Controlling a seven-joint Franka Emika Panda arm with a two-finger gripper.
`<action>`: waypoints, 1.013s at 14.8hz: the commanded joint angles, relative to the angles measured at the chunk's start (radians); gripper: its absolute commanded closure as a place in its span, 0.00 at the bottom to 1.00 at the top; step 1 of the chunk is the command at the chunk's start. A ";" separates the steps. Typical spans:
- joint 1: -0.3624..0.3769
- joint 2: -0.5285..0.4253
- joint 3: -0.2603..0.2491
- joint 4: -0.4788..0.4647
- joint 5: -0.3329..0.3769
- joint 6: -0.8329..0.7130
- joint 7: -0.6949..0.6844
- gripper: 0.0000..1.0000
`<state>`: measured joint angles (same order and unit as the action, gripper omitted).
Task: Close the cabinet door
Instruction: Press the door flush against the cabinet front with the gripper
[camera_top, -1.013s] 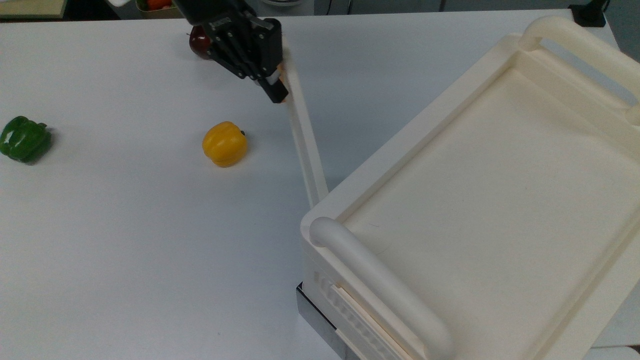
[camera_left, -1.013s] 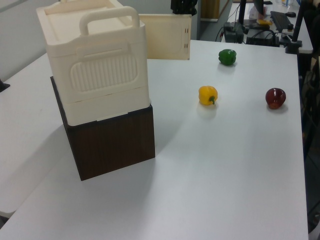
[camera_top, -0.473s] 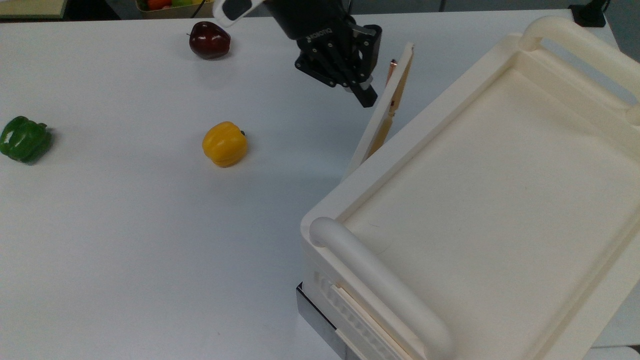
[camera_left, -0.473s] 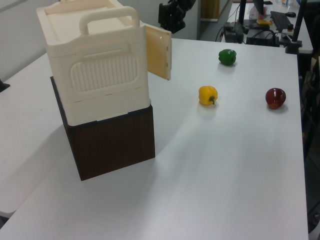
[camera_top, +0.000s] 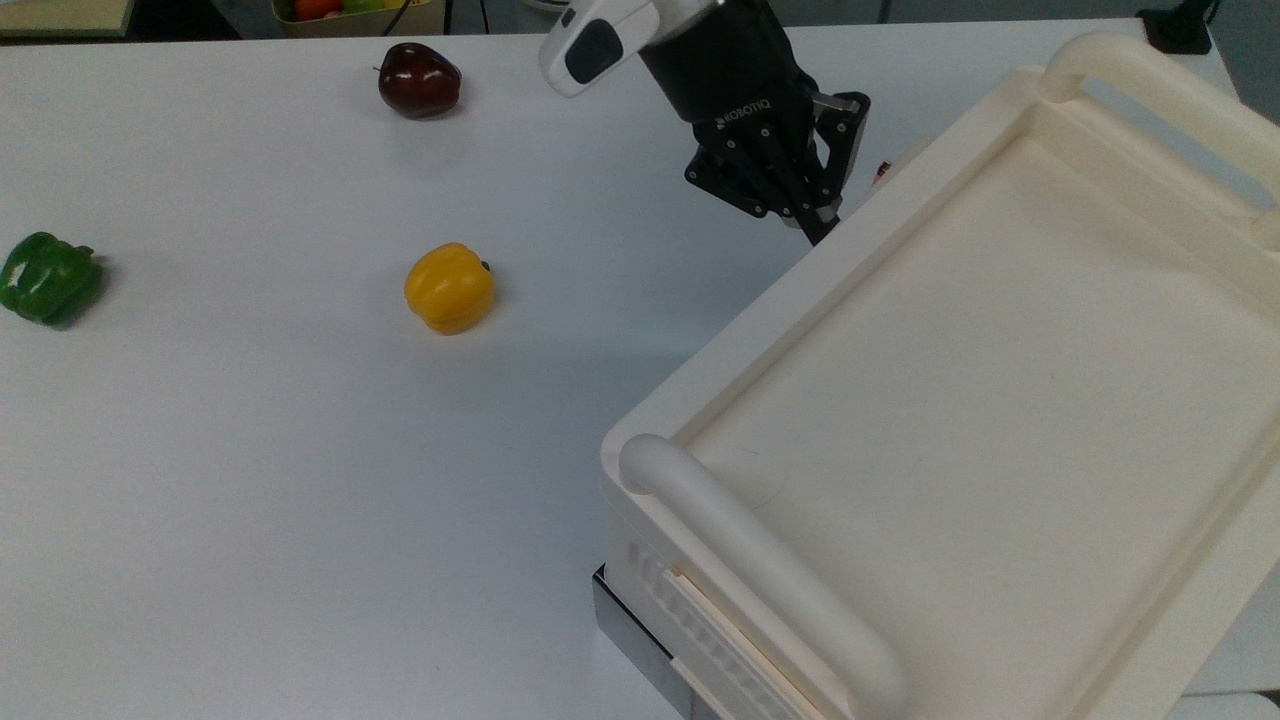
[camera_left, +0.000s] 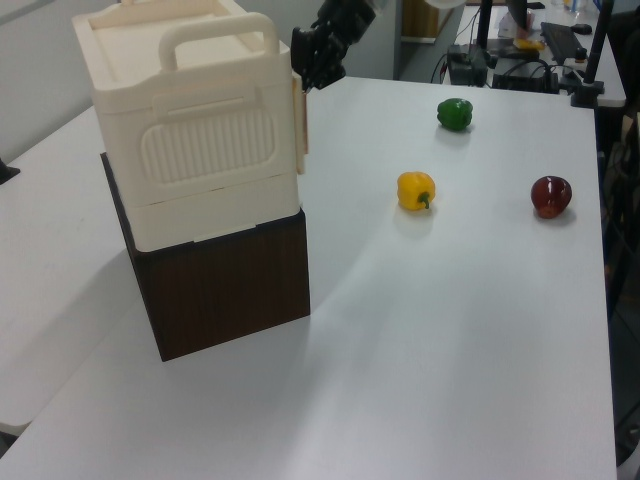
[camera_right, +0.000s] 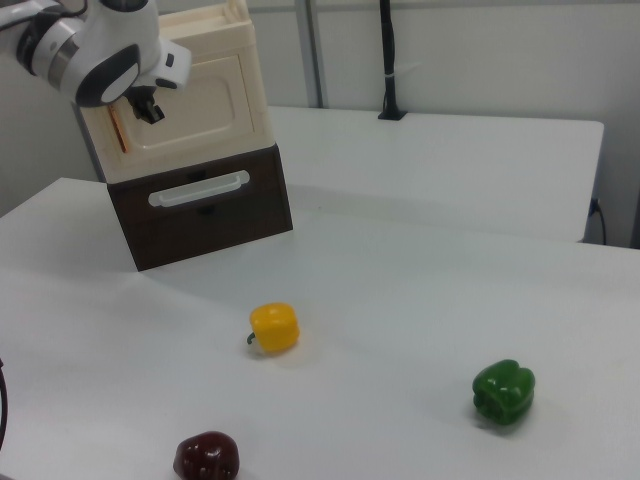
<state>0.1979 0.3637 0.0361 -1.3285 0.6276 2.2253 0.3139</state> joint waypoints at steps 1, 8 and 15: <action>0.035 0.009 -0.010 -0.005 0.017 0.063 0.008 1.00; 0.055 0.031 -0.010 -0.012 -0.002 0.129 0.005 1.00; 0.008 -0.018 -0.024 -0.028 -0.227 -0.132 0.001 0.98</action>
<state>0.2259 0.3818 0.0276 -1.3398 0.5272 2.2461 0.3140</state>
